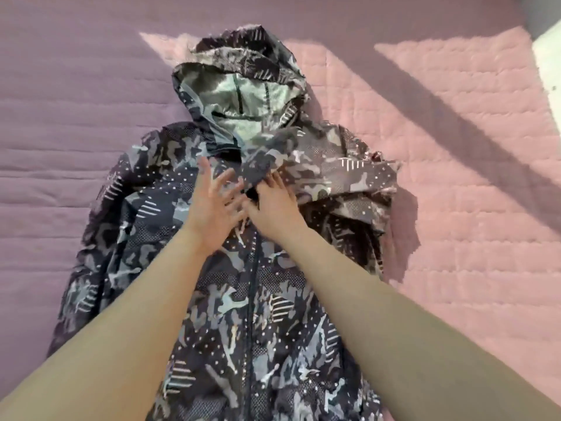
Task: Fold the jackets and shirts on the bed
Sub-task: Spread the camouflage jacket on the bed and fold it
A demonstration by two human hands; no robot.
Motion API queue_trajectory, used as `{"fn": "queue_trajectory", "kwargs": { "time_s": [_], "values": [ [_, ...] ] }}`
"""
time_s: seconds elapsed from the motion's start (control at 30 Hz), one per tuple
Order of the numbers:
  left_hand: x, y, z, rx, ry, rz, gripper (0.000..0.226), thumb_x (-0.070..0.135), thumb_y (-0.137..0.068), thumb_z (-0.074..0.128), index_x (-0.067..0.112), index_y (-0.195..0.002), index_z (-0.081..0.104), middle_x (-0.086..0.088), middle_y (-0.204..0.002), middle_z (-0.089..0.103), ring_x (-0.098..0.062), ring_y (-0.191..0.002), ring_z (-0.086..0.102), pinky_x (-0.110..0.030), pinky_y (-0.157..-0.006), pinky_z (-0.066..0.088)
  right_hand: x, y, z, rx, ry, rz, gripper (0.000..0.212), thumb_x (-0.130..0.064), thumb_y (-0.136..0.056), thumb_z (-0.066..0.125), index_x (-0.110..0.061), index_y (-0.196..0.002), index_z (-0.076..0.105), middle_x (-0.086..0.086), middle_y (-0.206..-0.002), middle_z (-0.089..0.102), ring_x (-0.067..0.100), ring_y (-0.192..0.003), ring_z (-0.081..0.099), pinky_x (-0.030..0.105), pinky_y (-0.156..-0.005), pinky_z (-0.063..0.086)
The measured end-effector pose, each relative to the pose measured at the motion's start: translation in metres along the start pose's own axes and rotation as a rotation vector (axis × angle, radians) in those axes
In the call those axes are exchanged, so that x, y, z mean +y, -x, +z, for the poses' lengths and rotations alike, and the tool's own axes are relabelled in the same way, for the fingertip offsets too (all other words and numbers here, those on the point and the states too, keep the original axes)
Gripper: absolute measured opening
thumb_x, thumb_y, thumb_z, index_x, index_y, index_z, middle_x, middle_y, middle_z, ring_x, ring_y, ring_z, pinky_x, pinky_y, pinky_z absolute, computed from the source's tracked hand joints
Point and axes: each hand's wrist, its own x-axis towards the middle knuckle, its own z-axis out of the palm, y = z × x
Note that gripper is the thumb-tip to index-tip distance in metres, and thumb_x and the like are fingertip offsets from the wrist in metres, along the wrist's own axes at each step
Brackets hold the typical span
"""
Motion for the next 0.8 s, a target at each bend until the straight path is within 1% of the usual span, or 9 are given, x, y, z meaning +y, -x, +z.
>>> {"fn": "queue_trajectory", "kwargs": {
  "time_s": [0.07,0.13,0.23,0.33,0.4,0.47,0.57,0.7,0.8],
  "values": [
    [-0.002,-0.001,-0.023,0.079,-0.003,-0.041,0.084,0.078,-0.082,0.038,0.025,-0.147,0.035,-0.004,-0.135,0.054,-0.024,-0.120,0.054,-0.046,-0.104,0.043,-0.007,0.004,0.031,-0.222,-0.071,-0.016,0.058,-0.025,-0.093,0.057,-0.011,-0.144,0.035,0.010,-0.150,0.035,0.030,-0.139,0.032,0.045,-0.112,0.032],
    [-0.006,-0.007,-0.044,0.191,-0.147,-0.115,0.091,0.064,-0.076,0.063,0.025,-0.150,0.024,-0.004,-0.136,0.051,-0.023,-0.116,0.054,-0.044,-0.100,0.046,-0.014,0.012,0.052,-0.366,-0.135,0.041,0.059,-0.022,-0.094,0.057,-0.008,-0.147,0.033,0.011,-0.149,0.039,0.027,-0.135,0.038,0.037,-0.111,0.033],
    [-0.016,-0.018,-0.054,0.197,-0.390,-0.151,0.118,0.036,-0.062,0.089,0.031,-0.151,0.011,0.001,-0.128,0.053,-0.019,-0.113,0.054,-0.043,-0.101,0.045,-0.009,0.024,0.063,-0.314,-0.098,0.055,0.052,-0.020,-0.096,0.051,-0.013,-0.146,0.037,0.007,-0.148,0.042,0.022,-0.136,0.038,0.033,-0.112,0.031],
    [-0.024,-0.032,-0.063,0.139,-0.672,-0.101,0.131,0.032,-0.057,0.092,0.030,-0.152,0.003,-0.002,-0.134,0.049,-0.023,-0.121,0.050,-0.046,-0.105,0.041,-0.009,0.023,0.074,-0.245,-0.182,0.107,0.035,-0.015,-0.095,0.050,-0.015,-0.128,0.059,0.005,-0.133,0.057,0.020,-0.123,0.051,0.028,-0.099,0.039],
    [-0.028,-0.038,-0.059,0.125,-0.871,-0.025,0.116,0.023,-0.067,0.087,0.022,-0.152,0.009,-0.005,-0.138,0.045,-0.025,-0.125,0.047,-0.040,-0.104,0.041,-0.003,0.025,0.080,-0.092,-0.308,0.301,0.023,-0.021,-0.093,0.052,-0.012,-0.104,0.071,0.004,-0.112,0.069,0.019,-0.104,0.061,0.027,-0.088,0.044],
    [-0.031,-0.045,-0.058,0.141,-0.941,0.015,0.077,0.014,-0.080,0.077,0.014,-0.143,0.034,-0.004,-0.126,0.053,-0.022,-0.115,0.051,-0.029,-0.094,0.041,0.007,0.025,0.080,0.078,-0.541,0.586,0.037,-0.034,-0.089,0.057,0.002,-0.089,0.067,0.017,-0.095,0.071,0.026,-0.084,0.066,0.040,-0.084,0.053],
    [-0.031,-0.054,-0.067,0.120,-0.633,-0.019,0.021,0.013,-0.092,0.063,0.015,-0.113,0.059,-0.007,-0.116,0.065,-0.022,-0.100,0.062,-0.036,-0.092,0.050,0.028,0.024,0.067,0.263,-1.010,0.942,0.044,-0.046,-0.090,0.060,-0.002,-0.093,0.060,0.022,-0.096,0.068,0.022,-0.082,0.070,0.040,-0.081,0.059],
    [-0.013,-0.051,-0.081,0.240,-0.143,0.002,0.023,0.014,-0.102,0.045,0.016,-0.124,0.052,-0.004,-0.115,0.064,-0.020,-0.100,0.064,-0.036,-0.076,0.058,0.046,0.019,0.046,0.441,-1.555,1.020,0.063,-0.037,-0.088,0.067,-0.005,-0.137,0.043,0.020,-0.132,0.053,0.024,-0.108,0.060,0.027,-0.085,0.053],
    [0.011,-0.045,-0.098,0.318,-0.009,0.069,0.030,0.019,-0.103,0.043,0.022,-0.132,0.048,-0.001,-0.125,0.061,-0.022,-0.108,0.063,-0.037,-0.076,0.059,0.042,0.014,0.035,0.436,-1.645,1.042,0.061,-0.040,-0.085,0.070,-0.014,-0.136,0.049,0.012,-0.139,0.047,0.025,-0.128,0.047,0.032,-0.098,0.045]
  ]
}}
